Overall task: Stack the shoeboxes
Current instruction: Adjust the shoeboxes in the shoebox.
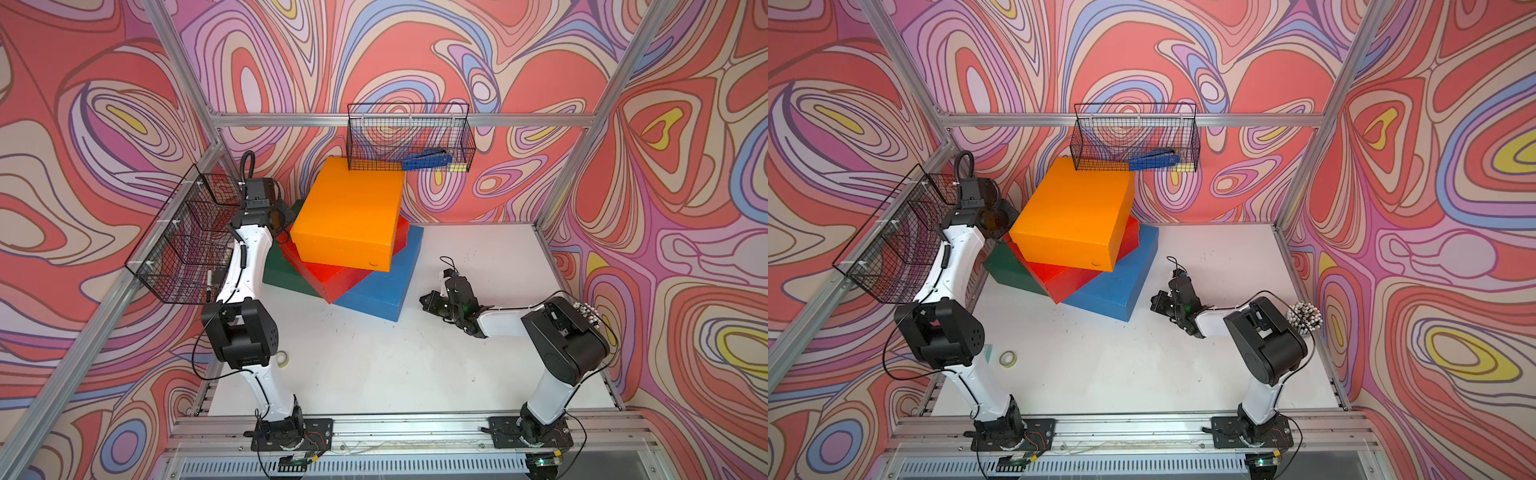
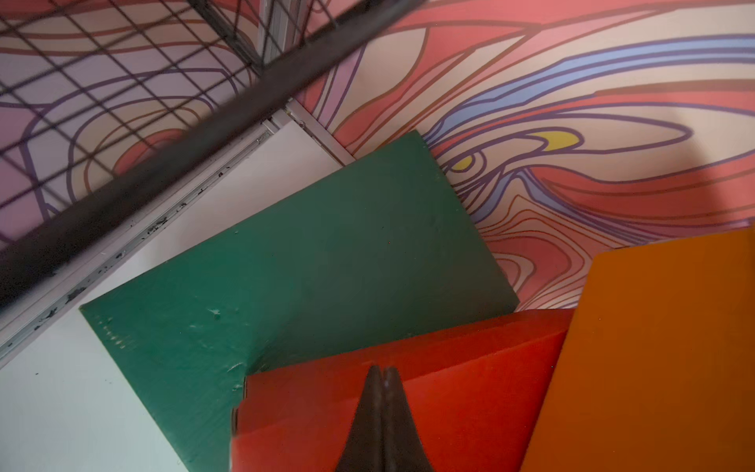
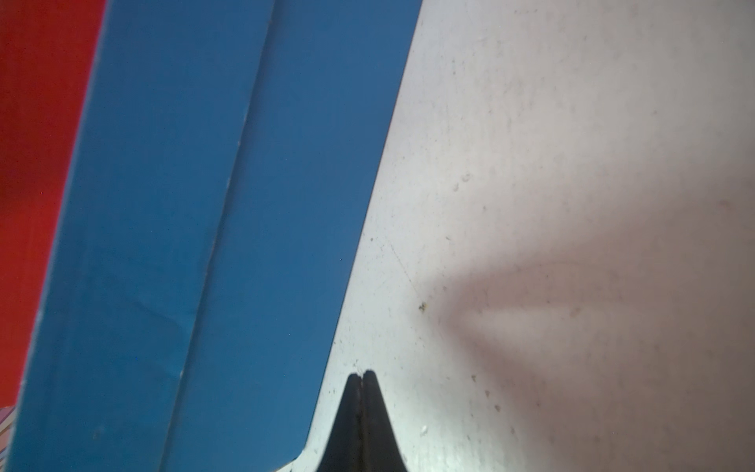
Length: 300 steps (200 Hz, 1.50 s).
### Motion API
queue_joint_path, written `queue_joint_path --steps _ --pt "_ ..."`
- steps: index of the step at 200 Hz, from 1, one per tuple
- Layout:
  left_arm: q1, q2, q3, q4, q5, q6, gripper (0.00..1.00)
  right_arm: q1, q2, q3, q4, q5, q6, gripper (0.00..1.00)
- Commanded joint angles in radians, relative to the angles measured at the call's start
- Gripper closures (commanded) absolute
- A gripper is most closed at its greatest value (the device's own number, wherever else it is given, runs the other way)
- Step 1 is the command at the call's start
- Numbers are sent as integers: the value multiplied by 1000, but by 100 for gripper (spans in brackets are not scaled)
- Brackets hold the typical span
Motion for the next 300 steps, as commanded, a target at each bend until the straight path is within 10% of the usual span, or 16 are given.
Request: queue_joint_path --steps 1,116,300 --pt "3 36 95 -48 -42 34 100 -6 35 26 0 -3 -10 100" --pt "3 201 193 -141 -100 51 100 -8 80 47 -6 -2 -2 100" --pt "-28 -104 -219 -111 80 -41 100 -9 -53 -52 7 18 10 100"
